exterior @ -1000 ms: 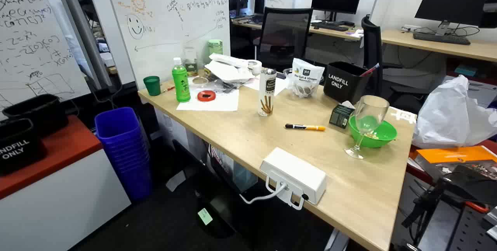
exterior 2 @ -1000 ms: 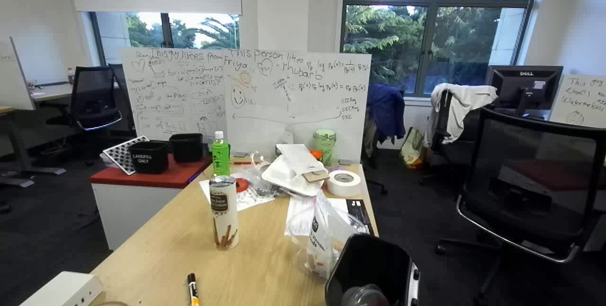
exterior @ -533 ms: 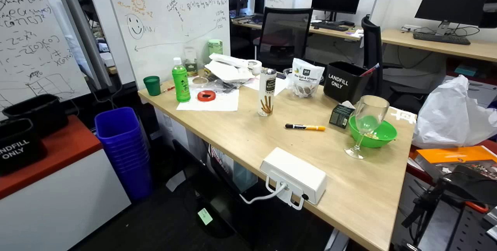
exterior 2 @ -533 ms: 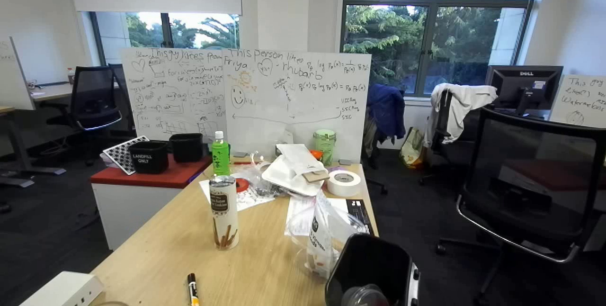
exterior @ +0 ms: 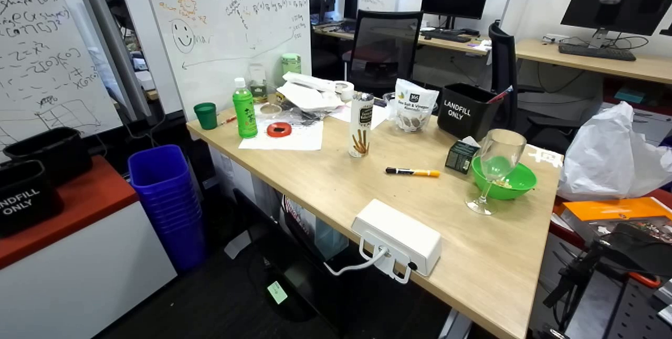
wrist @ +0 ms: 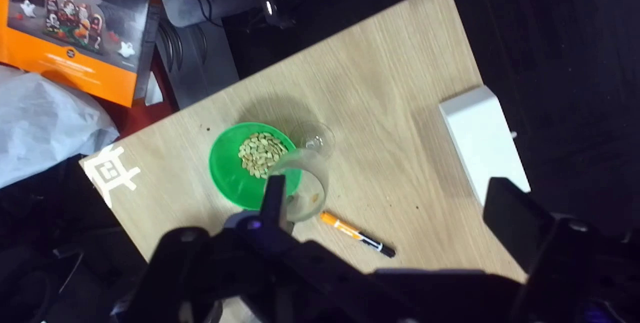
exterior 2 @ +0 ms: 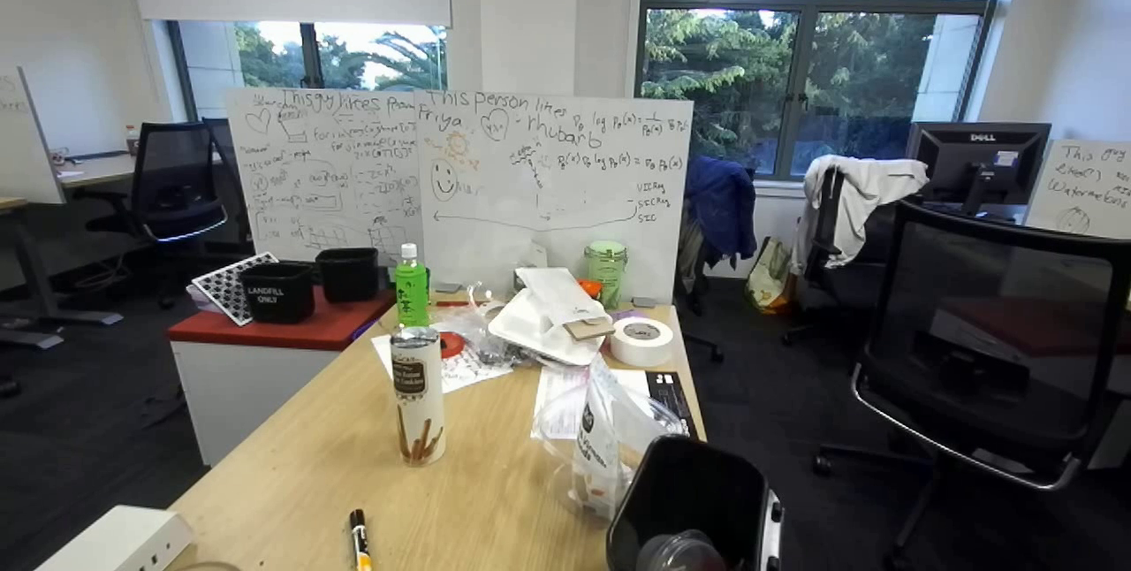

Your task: Pick up the white cylindrical can and move it to the right.

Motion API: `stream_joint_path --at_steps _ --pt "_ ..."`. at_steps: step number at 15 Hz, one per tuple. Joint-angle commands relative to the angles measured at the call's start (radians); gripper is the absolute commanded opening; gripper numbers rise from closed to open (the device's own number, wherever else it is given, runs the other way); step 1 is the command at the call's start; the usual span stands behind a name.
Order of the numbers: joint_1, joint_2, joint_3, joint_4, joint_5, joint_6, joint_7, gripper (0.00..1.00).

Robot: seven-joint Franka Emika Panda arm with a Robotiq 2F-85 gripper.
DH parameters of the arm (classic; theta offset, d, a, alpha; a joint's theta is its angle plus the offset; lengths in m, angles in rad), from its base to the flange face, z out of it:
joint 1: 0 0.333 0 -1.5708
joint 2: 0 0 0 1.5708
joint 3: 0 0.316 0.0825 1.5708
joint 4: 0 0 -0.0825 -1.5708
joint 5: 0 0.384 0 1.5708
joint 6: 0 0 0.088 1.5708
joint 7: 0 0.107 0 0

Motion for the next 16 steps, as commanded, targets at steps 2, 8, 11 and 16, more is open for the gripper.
stream_joint_path --at_steps 2,8,11,16 --pt "0.002 0.155 0.049 0.094 0.040 0.111 0.111 1.00" --pt "0.010 0.285 0.057 0.160 0.021 0.196 0.228 1.00" --pt "0.010 0.274 0.058 0.157 0.021 0.192 0.228 1.00" --pt "0.010 0.260 0.058 0.148 0.021 0.191 0.228 1.00"
